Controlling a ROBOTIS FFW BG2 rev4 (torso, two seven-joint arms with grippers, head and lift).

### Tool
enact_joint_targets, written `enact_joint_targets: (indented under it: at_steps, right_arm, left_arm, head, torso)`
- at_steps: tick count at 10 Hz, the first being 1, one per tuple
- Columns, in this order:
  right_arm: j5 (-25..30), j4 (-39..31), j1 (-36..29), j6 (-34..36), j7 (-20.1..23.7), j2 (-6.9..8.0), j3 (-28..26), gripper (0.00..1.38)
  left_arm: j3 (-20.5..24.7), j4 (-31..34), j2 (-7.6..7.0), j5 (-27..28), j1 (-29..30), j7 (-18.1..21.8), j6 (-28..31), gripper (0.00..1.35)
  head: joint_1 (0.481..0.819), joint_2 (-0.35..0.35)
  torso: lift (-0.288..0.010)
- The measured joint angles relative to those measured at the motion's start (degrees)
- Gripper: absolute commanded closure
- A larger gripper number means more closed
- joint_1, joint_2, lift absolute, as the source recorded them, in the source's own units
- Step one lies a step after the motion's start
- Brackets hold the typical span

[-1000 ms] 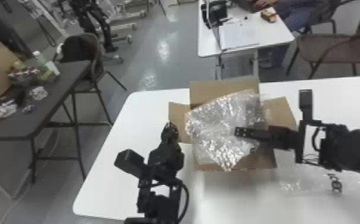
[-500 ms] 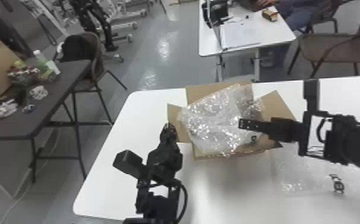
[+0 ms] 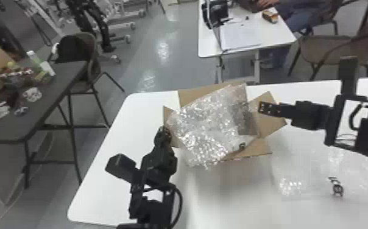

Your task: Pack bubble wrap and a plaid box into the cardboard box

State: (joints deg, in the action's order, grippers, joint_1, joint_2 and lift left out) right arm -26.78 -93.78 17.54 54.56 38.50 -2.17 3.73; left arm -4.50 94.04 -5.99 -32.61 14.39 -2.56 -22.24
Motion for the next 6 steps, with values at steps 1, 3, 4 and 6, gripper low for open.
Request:
enact_joint_targets:
  at_steps: [1, 3, 4, 6]
  right_arm:
    - [2.74, -5.59, -2.29, -0.24, -0.01, -0.44, -2.11, 0.12]
    - [5.03, -12.01, -9.0, -8.92, 0.14, -1.94, -5.84, 0.13]
    - [5.65, -12.8, -12.98, -16.64, 0.78, -3.37, -7.29, 0.13]
    - [7.7, -13.32, -20.39, -29.26, 0.08, -4.98, -11.66, 0.13]
  left_arm:
    - [0.03, 0.0, -0.29, -0.26, 0.0, 0.16, 0.31, 1.2]
    - [0.05, 0.0, -0.66, -0.87, -0.01, 0.56, 0.76, 1.2]
    - [0.32, 0.0, -0.69, -1.17, 0.16, 0.93, 1.14, 1.2]
    - [0.75, 0.0, -0.69, -1.82, 0.57, 1.16, 1.47, 1.2]
  head:
    - [0.695, 0.267]
    - [0.695, 0.21]
    - [0.695, 0.181]
    - [0.695, 0.132]
  torso:
    - [-0.11]
    - [-0.11]
    - [-0.11]
    - [-0.11]
